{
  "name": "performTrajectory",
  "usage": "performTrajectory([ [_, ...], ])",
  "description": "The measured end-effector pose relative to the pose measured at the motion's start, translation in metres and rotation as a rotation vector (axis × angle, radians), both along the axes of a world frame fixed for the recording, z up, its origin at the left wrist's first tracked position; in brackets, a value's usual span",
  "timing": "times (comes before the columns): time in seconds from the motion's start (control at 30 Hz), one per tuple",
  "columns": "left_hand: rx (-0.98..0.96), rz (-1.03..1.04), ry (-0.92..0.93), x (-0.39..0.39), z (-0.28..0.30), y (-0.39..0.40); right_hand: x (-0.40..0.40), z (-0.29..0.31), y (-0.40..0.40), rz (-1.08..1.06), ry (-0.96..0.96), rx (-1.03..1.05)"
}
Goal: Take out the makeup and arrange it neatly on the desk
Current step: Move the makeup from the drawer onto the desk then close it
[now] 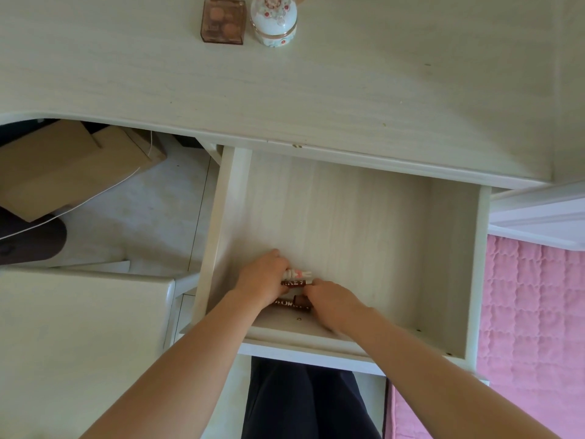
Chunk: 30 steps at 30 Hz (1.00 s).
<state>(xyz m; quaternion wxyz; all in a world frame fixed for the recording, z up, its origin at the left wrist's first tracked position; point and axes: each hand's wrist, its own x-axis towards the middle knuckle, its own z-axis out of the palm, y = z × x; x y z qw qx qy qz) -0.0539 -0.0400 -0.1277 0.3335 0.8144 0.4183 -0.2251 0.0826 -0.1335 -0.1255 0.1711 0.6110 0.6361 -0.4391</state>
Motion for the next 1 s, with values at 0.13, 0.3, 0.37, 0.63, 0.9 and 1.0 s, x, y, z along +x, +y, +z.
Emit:
performTrajectory([
  [0.13, -0.013, 0.018, 0.017, 0.003, 0.0, -0.002, -0.003, 0.001, 0.001, -0.012, 0.003, -0.017],
  [0.3, -0.045, 0.066, -0.026, -0.002, 0.002, 0.0, 0.0, 0.005, 0.006, -0.054, 0.058, -0.107],
  [0.37, -0.057, 0.107, -0.051, -0.003, 0.005, 0.001, 0.001, 0.007, 0.007, -0.08, 0.075, -0.136],
  [0.63, -0.159, 0.365, -0.208, -0.006, 0.019, 0.005, 0.01, 0.02, -0.001, -0.117, 0.109, -0.098],
  [0.9, -0.264, 0.694, -0.382, 0.001, 0.053, 0.01, 0.038, 0.056, 0.0, -0.344, 0.139, -0.043],
  [1.0, -0.316, 0.785, -0.428, 0.003, 0.07, 0.006, 0.048, 0.074, -0.001, -0.447, 0.165, -0.007],
])
